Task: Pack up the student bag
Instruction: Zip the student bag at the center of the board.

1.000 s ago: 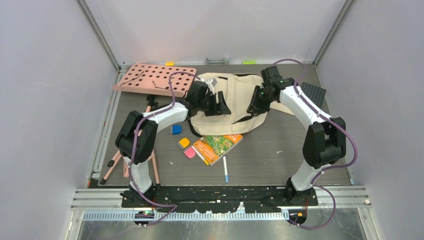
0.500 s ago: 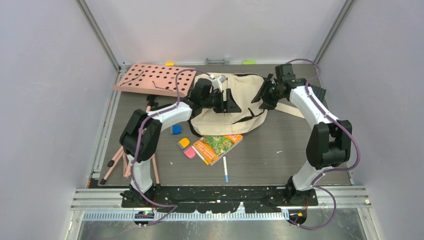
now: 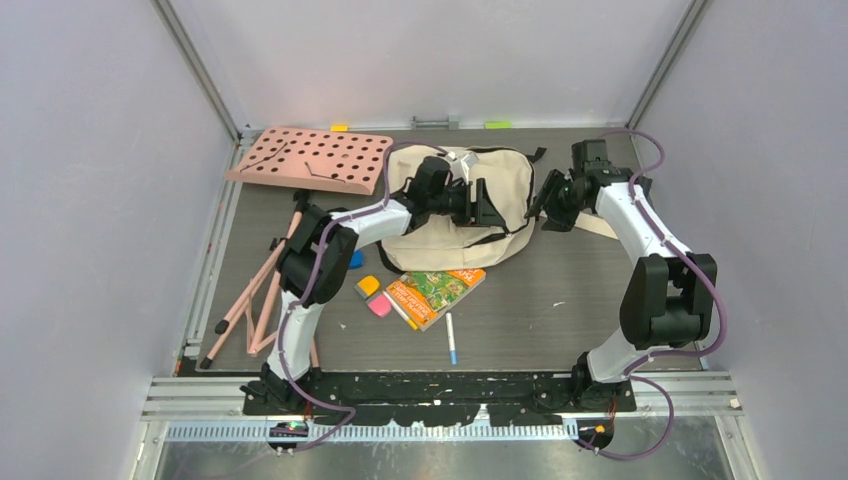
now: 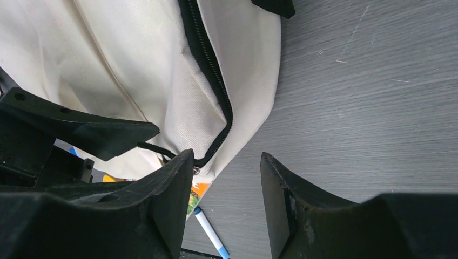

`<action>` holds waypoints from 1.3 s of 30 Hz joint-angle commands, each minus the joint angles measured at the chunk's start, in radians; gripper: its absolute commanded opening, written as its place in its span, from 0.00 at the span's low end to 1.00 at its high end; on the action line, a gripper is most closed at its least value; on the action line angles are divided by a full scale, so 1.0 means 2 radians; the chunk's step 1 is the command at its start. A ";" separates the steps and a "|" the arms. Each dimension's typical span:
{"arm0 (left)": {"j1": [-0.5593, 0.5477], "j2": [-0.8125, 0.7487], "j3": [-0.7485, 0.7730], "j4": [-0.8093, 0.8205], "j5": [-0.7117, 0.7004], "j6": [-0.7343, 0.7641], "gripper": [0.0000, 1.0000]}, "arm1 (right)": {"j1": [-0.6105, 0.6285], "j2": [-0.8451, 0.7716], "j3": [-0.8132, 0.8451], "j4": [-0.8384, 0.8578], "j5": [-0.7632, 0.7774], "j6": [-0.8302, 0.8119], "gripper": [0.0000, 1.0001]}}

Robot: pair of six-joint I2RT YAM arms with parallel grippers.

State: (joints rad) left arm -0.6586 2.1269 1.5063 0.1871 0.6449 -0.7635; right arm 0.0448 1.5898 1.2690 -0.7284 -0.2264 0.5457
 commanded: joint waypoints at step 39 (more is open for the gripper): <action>-0.015 -0.024 -0.011 0.103 -0.008 -0.067 0.00 | -0.008 0.063 -0.033 0.075 -0.061 0.052 0.03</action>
State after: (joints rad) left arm -0.6861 2.2002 1.5146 0.3096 0.6472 -0.8917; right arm 0.0368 1.6974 1.1675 -0.6048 -0.3519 0.6334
